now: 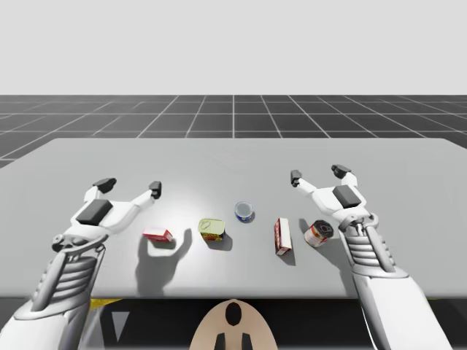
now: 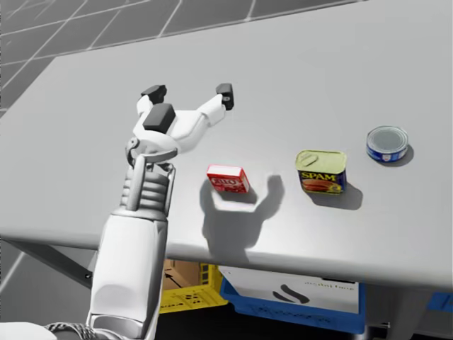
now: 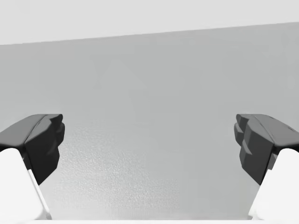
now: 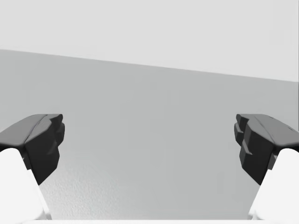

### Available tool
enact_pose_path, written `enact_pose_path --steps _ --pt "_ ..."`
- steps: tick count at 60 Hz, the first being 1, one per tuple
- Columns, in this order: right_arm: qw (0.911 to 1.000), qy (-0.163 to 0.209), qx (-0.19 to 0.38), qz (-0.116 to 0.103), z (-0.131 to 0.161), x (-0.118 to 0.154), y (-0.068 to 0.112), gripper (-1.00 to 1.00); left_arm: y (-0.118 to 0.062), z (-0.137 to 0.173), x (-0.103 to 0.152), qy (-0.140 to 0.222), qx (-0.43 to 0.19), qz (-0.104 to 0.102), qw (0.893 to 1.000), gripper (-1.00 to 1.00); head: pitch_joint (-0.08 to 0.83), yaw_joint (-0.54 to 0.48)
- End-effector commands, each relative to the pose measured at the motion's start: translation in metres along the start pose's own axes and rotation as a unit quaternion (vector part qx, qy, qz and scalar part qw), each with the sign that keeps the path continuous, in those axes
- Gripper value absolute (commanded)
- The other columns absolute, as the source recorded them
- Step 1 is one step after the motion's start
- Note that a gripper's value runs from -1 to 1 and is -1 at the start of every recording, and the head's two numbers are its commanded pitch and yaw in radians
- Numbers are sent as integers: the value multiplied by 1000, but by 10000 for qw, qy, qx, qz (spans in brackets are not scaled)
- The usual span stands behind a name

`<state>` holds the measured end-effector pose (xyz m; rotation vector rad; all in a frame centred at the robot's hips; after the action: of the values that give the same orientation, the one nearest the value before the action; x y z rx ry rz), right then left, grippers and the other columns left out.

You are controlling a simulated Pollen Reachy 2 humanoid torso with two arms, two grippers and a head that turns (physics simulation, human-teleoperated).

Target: Lift the gelatin box off the table.

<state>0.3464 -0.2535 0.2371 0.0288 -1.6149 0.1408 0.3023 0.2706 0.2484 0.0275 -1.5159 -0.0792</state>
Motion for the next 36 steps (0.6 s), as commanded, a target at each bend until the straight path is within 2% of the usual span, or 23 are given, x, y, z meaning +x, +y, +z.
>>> enact_pose_path --steps 1,6,13,16,17,19,28,36 --pt "10000 22 -11 24 0 -1 0 -1000 -9 44 8 205 -137 112 9996 -1000 734 392" --pt "10000 12 -20 21 -1 -1 0 -1000 -11 65 0 252 -315 110 9991 -1000 729 394" --pt "10000 -3 -39 16 -1 -1 0 -1000 -12 90 -20 349 -416 315 9980 -1000 726 391" --pt "10000 -8 -41 10 -1 -1 0 -1000 -13 97 -30 370 -406 323 9980 -1000 726 391" --pt "10000 -14 -40 11 -2 -1 -1 -1000 -14 101 -37 422 -429 400 9974 -1000 727 391" --pt "10000 -18 -40 13 -2 -1 -1 -1000 -14 102 -40 439 -433 406 9973 -1000 727 390" --pt "10000 -36 -53 17 -3 -1 -2 -1000 -24 109 -83 716 -449 580 9947 -1000 728 389" --pt "10000 -51 -63 25 -3 -1 -3 -1000 -29 105 -103 852 -419 626 9935 -1000 728 388"
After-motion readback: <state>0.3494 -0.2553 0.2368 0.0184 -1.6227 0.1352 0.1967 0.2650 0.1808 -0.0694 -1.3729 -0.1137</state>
